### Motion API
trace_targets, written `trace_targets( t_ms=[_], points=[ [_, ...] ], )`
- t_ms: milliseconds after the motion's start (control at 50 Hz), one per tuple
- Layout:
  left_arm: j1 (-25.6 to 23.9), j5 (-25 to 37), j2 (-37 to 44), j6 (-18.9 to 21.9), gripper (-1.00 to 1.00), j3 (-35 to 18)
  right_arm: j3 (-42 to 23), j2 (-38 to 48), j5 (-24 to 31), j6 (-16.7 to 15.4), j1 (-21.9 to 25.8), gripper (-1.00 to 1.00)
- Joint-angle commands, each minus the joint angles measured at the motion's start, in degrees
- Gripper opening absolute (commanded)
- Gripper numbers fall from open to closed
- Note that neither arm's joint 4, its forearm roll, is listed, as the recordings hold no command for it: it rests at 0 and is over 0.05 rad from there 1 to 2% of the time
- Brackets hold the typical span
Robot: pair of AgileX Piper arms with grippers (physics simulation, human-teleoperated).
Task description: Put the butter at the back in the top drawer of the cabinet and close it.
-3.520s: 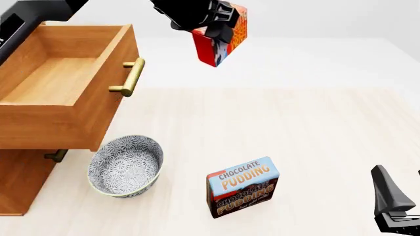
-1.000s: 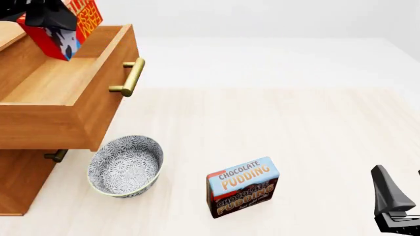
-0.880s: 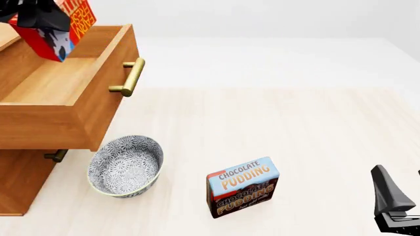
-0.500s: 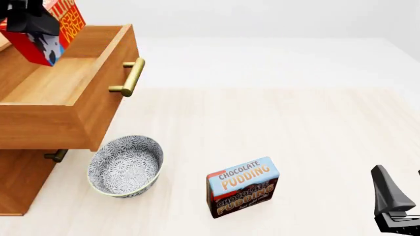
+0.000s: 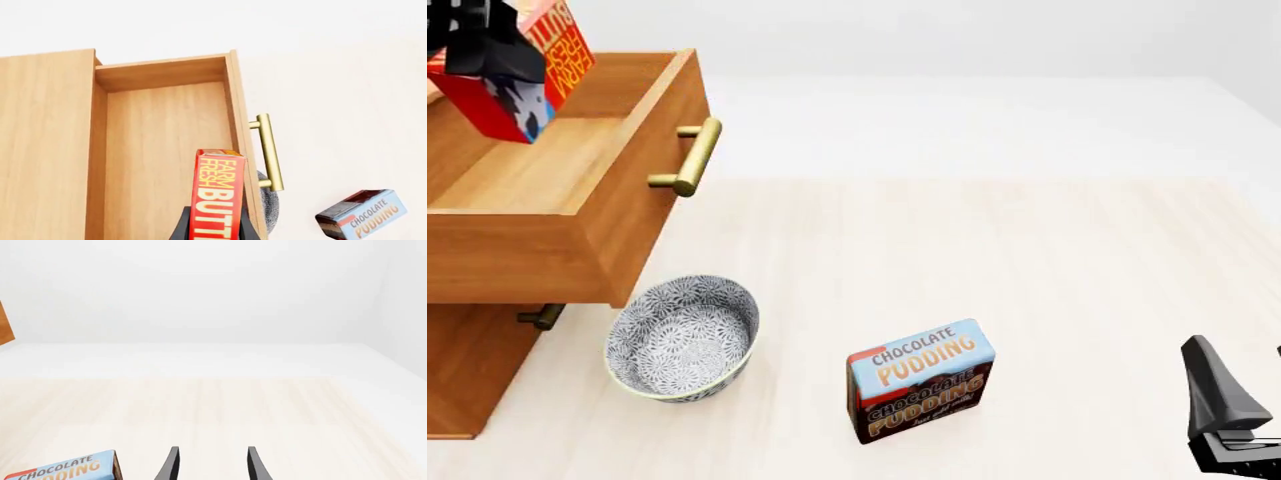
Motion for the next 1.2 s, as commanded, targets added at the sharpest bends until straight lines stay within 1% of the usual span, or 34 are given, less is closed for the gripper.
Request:
trace_targets(
  t_ms=[20,580,780,1200],
  points=[
    [0.69,-0.23,0.39,0.34,-1.0,-0.17,0.0,0.0,0.0,0.0,0.0,1.0],
    [1.97,-2.99,2.09,-0.3,-1.0,3.04,0.0,0.0,0.0,0.0,0.0,1.0],
    [3.07,-2.42,2.13,-0.11,-1.0,1.92,0.0,0.0,0.0,0.0,0.0,1.0],
    [4.76,-3.0,1.89,-0.11,-1.0,3.11,0.0,0.0,0.0,0.0,0.0,1.0]
  ],
)
